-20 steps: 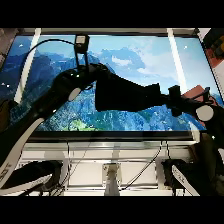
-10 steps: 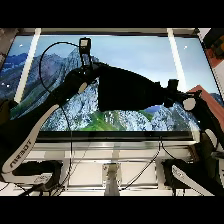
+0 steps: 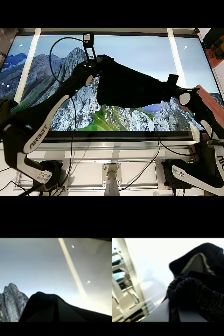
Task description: Fold the clothes and pants, and hang the long-sleeved shirts on hangers.
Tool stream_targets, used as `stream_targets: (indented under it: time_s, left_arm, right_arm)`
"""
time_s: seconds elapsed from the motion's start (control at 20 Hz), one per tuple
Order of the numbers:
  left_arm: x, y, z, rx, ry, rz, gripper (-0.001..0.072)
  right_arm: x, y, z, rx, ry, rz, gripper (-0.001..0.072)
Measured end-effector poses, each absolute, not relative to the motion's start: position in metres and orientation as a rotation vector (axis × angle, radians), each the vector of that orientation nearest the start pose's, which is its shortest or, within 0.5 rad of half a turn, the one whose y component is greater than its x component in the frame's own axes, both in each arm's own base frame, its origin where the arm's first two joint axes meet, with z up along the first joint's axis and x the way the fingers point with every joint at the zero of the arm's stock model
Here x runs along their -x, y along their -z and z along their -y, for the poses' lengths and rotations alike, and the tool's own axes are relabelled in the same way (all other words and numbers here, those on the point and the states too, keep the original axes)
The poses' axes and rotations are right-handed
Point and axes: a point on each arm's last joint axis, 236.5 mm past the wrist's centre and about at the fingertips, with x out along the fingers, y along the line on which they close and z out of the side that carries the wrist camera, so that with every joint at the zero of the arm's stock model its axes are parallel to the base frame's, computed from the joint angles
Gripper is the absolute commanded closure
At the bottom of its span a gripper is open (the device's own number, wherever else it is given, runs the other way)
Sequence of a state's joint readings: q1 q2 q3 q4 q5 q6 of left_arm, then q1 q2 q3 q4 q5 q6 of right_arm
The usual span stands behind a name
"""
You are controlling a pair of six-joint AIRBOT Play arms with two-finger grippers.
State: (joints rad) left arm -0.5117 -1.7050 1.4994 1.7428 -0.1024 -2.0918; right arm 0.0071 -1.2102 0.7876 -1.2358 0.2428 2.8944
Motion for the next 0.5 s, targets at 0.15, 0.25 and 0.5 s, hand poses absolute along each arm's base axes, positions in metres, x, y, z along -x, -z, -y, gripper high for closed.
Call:
stream_targets:
  time_s: [0.15, 0.25, 0.5]
  left_arm:
    - [-0.575, -0.1, 0.325, 0.286, 0.47, -0.309, 0.0235]
    - [-0.579, -0.096, 0.33, 0.295, 0.485, -0.283, 0.0235]
    - [-0.588, -0.119, 0.309, 0.326, 0.458, -0.242, 0.0237]
  right_arm:
    - [-0.483, -0.014, -0.014, -1.61, 0.439, -0.483, 0.0156]
    - [-0.499, -0.021, -0.011, -1.558, 0.4, -0.449, 0.0153]
    - [-0.52, -0.04, 0.009, -1.297, 0.344, -0.472, 0.0089]
